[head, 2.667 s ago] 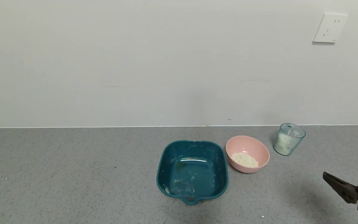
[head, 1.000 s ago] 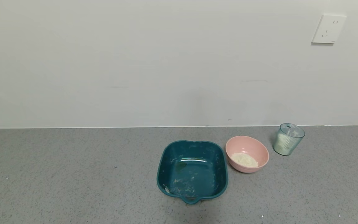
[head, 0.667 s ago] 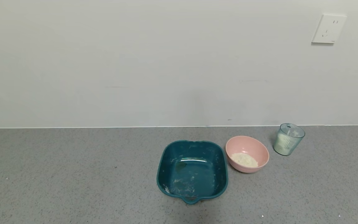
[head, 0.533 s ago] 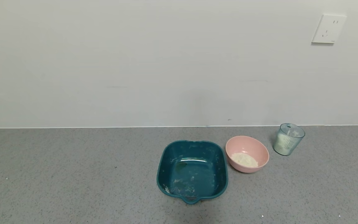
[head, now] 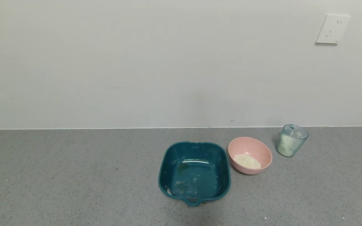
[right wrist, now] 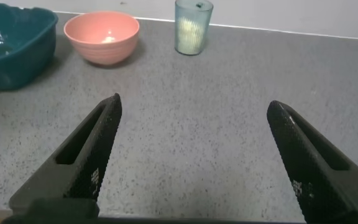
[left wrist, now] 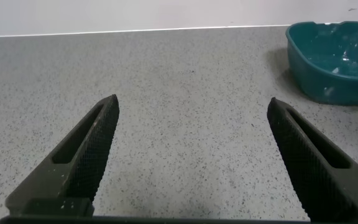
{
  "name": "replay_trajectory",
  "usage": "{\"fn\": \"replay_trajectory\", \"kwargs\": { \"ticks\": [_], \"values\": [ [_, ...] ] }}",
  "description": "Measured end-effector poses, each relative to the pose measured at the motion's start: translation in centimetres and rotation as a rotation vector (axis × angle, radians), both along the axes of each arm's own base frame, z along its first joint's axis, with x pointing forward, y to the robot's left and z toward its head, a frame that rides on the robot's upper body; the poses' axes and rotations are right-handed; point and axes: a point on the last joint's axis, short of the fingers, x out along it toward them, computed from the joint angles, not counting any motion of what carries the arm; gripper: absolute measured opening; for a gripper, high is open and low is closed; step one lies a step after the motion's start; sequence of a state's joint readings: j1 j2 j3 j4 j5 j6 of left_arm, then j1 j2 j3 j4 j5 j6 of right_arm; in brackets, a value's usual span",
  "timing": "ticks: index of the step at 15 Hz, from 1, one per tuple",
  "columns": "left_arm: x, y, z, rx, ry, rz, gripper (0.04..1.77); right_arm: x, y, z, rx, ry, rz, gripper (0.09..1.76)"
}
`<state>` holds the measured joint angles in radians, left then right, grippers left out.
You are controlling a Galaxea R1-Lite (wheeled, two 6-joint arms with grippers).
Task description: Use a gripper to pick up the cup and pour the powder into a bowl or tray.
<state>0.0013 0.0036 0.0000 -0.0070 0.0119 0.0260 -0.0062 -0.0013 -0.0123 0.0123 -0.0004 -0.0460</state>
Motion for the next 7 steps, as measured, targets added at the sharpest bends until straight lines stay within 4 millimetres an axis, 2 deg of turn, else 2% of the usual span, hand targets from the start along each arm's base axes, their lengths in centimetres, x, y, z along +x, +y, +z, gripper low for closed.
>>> {"fn": "replay_trajectory", "kwargs": {
  "ticks": [7],
  "values": [
    [0.00,0.00,0.00,0.000,0.000,0.000,1.72,0.09,0.00,-0.27,0.014,0.005,0.000,1.70]
  ]
}}
